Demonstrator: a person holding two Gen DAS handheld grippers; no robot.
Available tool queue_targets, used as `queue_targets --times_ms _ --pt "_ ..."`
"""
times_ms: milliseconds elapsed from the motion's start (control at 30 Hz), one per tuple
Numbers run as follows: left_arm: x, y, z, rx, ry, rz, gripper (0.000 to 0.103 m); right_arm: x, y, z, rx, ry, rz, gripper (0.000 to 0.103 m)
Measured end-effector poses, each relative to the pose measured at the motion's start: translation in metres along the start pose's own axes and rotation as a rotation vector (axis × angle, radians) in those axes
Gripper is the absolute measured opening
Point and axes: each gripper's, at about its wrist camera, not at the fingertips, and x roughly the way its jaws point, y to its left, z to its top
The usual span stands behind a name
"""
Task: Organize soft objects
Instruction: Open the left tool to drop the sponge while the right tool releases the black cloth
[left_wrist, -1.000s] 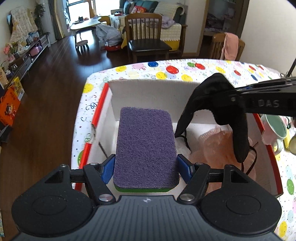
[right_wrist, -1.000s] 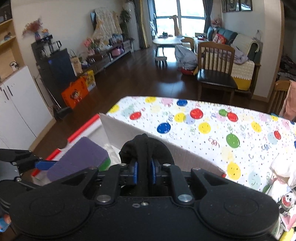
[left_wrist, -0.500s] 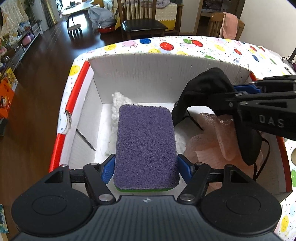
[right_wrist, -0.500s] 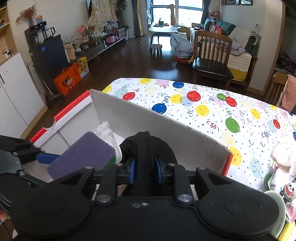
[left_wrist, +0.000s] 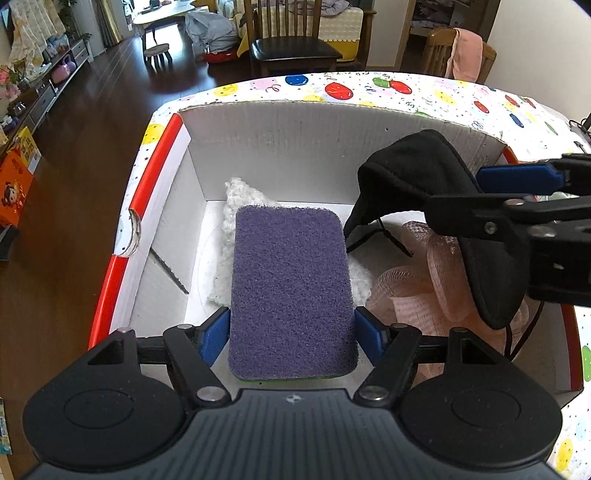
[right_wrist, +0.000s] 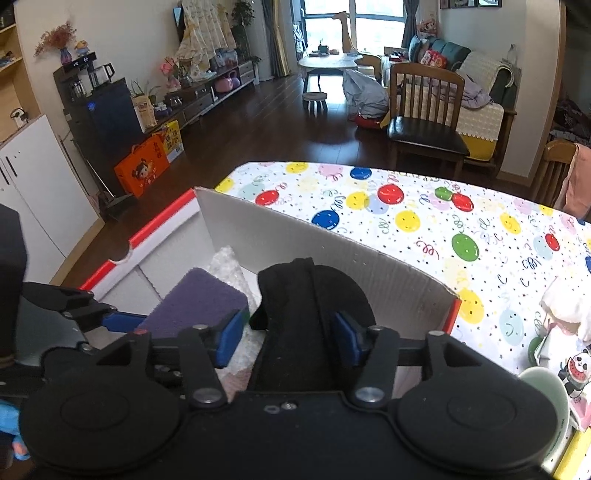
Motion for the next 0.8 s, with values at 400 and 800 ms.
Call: queue_targets --times_ms 400,800 --pt "-0.014 0.01 -0.007 -0.074 -0.031 -0.024 0.08 -0.04 0.004 -0.004 -0.033 -0.079 0.066 0.071" --pt "-0.073 0.003 -0.014 -0.103 -0.18 -0.081 0.08 -0.109 -0.005 -0.016 -0.023 -0.192 0.121 0.08"
